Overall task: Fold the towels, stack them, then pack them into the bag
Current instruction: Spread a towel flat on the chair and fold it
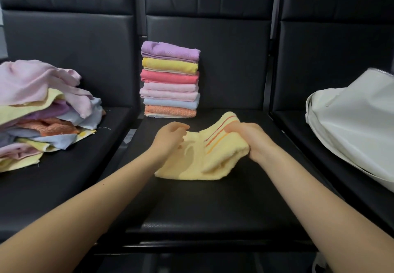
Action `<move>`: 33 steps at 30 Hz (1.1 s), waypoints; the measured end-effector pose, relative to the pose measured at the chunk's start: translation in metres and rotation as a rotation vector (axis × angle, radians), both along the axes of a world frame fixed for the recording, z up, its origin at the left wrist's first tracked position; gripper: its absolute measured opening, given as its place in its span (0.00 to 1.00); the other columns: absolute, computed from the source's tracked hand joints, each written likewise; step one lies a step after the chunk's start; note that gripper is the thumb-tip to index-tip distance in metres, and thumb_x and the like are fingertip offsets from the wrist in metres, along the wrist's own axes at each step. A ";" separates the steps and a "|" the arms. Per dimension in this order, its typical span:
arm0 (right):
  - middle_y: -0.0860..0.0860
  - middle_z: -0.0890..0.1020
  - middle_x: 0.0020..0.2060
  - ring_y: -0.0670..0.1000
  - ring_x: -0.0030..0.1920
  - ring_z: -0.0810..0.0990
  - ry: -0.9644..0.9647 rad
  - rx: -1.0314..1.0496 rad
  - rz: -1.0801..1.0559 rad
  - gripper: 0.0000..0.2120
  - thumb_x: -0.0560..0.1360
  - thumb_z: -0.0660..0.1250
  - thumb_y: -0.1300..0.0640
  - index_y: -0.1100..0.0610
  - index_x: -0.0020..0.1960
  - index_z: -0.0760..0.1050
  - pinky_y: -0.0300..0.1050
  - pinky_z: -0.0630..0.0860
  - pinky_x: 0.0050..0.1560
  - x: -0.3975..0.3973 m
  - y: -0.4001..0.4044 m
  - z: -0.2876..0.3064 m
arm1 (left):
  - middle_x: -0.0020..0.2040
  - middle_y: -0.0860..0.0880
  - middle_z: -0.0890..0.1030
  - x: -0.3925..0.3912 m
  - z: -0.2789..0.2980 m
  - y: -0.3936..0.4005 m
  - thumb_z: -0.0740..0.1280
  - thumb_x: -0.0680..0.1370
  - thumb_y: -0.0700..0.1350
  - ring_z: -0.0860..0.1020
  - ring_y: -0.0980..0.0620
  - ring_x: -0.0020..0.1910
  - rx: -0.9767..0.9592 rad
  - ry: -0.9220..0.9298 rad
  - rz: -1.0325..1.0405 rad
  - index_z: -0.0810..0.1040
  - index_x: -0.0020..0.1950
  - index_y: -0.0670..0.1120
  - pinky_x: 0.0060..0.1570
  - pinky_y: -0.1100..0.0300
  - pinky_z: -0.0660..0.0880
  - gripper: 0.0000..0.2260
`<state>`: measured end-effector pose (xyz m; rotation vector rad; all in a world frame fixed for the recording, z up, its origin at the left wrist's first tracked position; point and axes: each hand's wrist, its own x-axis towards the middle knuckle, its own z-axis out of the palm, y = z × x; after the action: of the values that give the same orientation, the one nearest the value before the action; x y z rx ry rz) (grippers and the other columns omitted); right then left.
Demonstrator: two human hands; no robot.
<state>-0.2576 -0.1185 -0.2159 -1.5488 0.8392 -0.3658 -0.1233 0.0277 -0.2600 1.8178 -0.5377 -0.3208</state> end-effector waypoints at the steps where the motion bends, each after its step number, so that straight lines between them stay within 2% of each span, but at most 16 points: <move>1: 0.54 0.81 0.48 0.54 0.51 0.81 -0.012 -0.026 0.010 0.08 0.74 0.70 0.56 0.57 0.51 0.76 0.53 0.77 0.59 0.001 -0.001 0.003 | 0.57 0.46 0.80 -0.002 0.003 0.000 0.57 0.83 0.46 0.78 0.51 0.47 -0.046 0.139 0.002 0.79 0.54 0.49 0.47 0.57 0.77 0.11; 3: 0.54 0.83 0.48 0.52 0.50 0.80 -0.083 -0.008 0.110 0.10 0.75 0.69 0.52 0.58 0.52 0.79 0.48 0.76 0.57 0.003 0.005 0.005 | 0.54 0.42 0.81 -0.009 0.009 0.000 0.53 0.84 0.52 0.80 0.47 0.44 -0.103 0.424 -0.053 0.79 0.55 0.44 0.42 0.56 0.76 0.18; 5: 0.56 0.84 0.45 0.53 0.48 0.80 -0.153 0.027 0.264 0.14 0.77 0.67 0.52 0.60 0.58 0.80 0.46 0.74 0.52 0.007 0.014 0.001 | 0.53 0.40 0.81 -0.011 0.008 -0.002 0.50 0.83 0.57 0.80 0.44 0.47 -0.183 0.634 -0.110 0.77 0.60 0.41 0.41 0.54 0.76 0.24; 7: 0.53 0.84 0.42 0.51 0.48 0.81 -0.189 -0.033 0.332 0.11 0.78 0.66 0.56 0.59 0.57 0.81 0.43 0.74 0.51 0.011 0.023 -0.005 | 0.55 0.40 0.82 -0.010 0.007 -0.001 0.55 0.82 0.60 0.81 0.43 0.53 -0.246 0.745 -0.111 0.77 0.62 0.40 0.44 0.52 0.77 0.25; 8: 0.51 0.84 0.43 0.48 0.49 0.81 -0.196 -0.112 0.322 0.10 0.78 0.66 0.57 0.57 0.56 0.81 0.42 0.75 0.52 0.013 0.026 -0.009 | 0.56 0.39 0.82 -0.010 0.007 -0.001 0.59 0.80 0.59 0.81 0.42 0.54 -0.239 0.749 -0.105 0.77 0.62 0.40 0.46 0.51 0.77 0.24; 10: 0.48 0.82 0.52 0.45 0.55 0.79 -0.167 -0.395 0.294 0.12 0.78 0.66 0.56 0.54 0.61 0.79 0.41 0.75 0.57 0.017 0.028 -0.019 | 0.55 0.40 0.82 -0.007 0.006 0.001 0.66 0.79 0.52 0.81 0.43 0.54 -0.129 0.623 -0.071 0.76 0.63 0.40 0.51 0.50 0.78 0.19; 13: 0.46 0.73 0.65 0.47 0.67 0.69 -0.032 -0.848 0.388 0.20 0.79 0.62 0.51 0.49 0.70 0.70 0.46 0.67 0.68 0.021 0.033 -0.036 | 0.53 0.43 0.81 0.003 0.008 0.002 0.65 0.78 0.45 0.79 0.46 0.53 0.017 0.380 0.039 0.77 0.61 0.40 0.59 0.51 0.75 0.14; 15: 0.48 0.67 0.71 0.50 0.72 0.62 0.094 -0.953 0.455 0.22 0.81 0.58 0.48 0.49 0.74 0.65 0.50 0.62 0.71 0.025 0.039 -0.049 | 0.55 0.44 0.79 0.009 0.009 0.005 0.62 0.79 0.43 0.77 0.47 0.54 0.176 0.131 0.051 0.75 0.63 0.41 0.55 0.54 0.73 0.14; 18: 0.49 0.58 0.76 0.51 0.76 0.53 0.251 -0.992 0.509 0.24 0.83 0.51 0.46 0.50 0.77 0.59 0.52 0.57 0.73 0.031 0.047 -0.064 | 0.66 0.42 0.72 0.006 -0.003 0.014 0.56 0.81 0.46 0.70 0.43 0.65 0.680 -0.370 0.029 0.66 0.72 0.43 0.62 0.51 0.68 0.19; 20: 0.49 0.55 0.77 0.50 0.76 0.50 0.252 -0.952 0.511 0.24 0.83 0.51 0.46 0.51 0.78 0.58 0.52 0.56 0.74 0.032 0.049 -0.068 | 0.68 0.43 0.69 0.002 -0.012 0.018 0.52 0.83 0.51 0.67 0.43 0.66 0.826 -0.484 0.070 0.66 0.72 0.44 0.64 0.48 0.66 0.20; 22: 0.49 0.55 0.77 0.50 0.76 0.50 0.209 -0.876 0.455 0.25 0.82 0.54 0.47 0.52 0.77 0.59 0.49 0.57 0.73 0.033 0.052 -0.065 | 0.65 0.44 0.70 0.001 -0.016 0.020 0.50 0.83 0.51 0.68 0.45 0.64 0.806 -0.496 0.090 0.70 0.68 0.44 0.62 0.49 0.66 0.19; 25: 0.54 0.61 0.73 0.54 0.73 0.61 0.133 -0.679 0.211 0.32 0.78 0.64 0.47 0.55 0.77 0.57 0.45 0.63 0.68 0.034 0.056 -0.059 | 0.62 0.44 0.72 0.001 -0.019 0.022 0.51 0.83 0.50 0.71 0.46 0.59 0.731 -0.493 0.099 0.72 0.67 0.45 0.57 0.52 0.67 0.18; 27: 0.55 0.68 0.70 0.55 0.68 0.70 0.122 -0.403 0.108 0.35 0.75 0.69 0.47 0.58 0.76 0.59 0.46 0.69 0.62 0.036 0.055 -0.051 | 0.61 0.45 0.73 0.001 -0.021 0.023 0.51 0.83 0.50 0.73 0.47 0.57 0.680 -0.471 0.109 0.72 0.66 0.45 0.54 0.54 0.68 0.17; 30: 0.52 0.79 0.54 0.50 0.51 0.79 0.057 0.022 0.119 0.24 0.73 0.73 0.49 0.59 0.64 0.72 0.44 0.77 0.47 0.036 0.054 -0.040 | 0.59 0.45 0.74 -0.001 -0.022 0.024 0.51 0.83 0.49 0.75 0.48 0.55 0.644 -0.474 0.120 0.72 0.66 0.45 0.55 0.54 0.69 0.17; 31: 0.52 0.80 0.53 0.50 0.50 0.79 0.044 0.090 0.149 0.22 0.72 0.73 0.50 0.57 0.62 0.73 0.44 0.76 0.46 0.035 0.055 -0.038 | 0.59 0.45 0.74 -0.001 -0.022 0.025 0.52 0.83 0.48 0.74 0.49 0.54 0.614 -0.466 0.116 0.72 0.67 0.46 0.55 0.54 0.69 0.16; 33: 0.53 0.80 0.55 0.52 0.53 0.79 0.007 0.164 0.196 0.22 0.72 0.74 0.52 0.54 0.63 0.73 0.47 0.77 0.51 0.036 0.056 -0.038 | 0.61 0.46 0.75 0.004 -0.022 0.027 0.53 0.84 0.48 0.75 0.50 0.56 0.548 -0.450 0.057 0.71 0.69 0.47 0.58 0.55 0.70 0.17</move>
<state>-0.2218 -0.0628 -0.2538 -1.4648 0.6977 -0.1459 -0.1197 0.0542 -0.2823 2.4559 -0.7573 -0.0079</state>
